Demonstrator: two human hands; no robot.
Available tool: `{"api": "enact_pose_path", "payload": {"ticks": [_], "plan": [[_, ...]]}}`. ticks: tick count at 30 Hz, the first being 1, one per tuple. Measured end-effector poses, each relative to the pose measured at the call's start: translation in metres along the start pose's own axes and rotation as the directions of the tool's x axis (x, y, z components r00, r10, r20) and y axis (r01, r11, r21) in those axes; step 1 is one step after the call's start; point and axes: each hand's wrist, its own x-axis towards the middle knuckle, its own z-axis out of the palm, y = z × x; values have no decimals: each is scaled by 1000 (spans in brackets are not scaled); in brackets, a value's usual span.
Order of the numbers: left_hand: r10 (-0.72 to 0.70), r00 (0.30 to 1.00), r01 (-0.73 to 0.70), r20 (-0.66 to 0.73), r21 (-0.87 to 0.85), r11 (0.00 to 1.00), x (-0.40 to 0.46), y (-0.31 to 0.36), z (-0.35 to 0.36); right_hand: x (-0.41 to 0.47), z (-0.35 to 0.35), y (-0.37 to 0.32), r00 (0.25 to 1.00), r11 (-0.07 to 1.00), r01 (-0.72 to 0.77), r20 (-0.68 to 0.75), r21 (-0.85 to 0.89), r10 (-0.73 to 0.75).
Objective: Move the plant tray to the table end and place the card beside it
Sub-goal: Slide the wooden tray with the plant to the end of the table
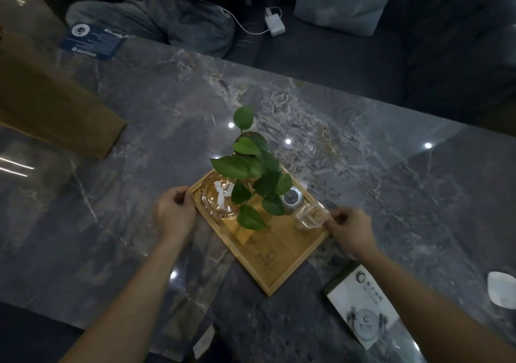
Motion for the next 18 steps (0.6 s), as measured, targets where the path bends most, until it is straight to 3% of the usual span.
{"api": "enact_pose_path", "payload": {"ticks": [3,9,18], "plan": [[77,997,-74,-30,96,993,-8,16,13,6,-11,7,1000,1000,-2,-23,-14,1],[84,996,-85,10,122,989,-16,30,40,20,-36,26,995,1000,-18,-93,-8,18],[25,996,-26,84,2,1000,-21,31,70,39,-63,42,993,999,-37,-111,12,38]]}}
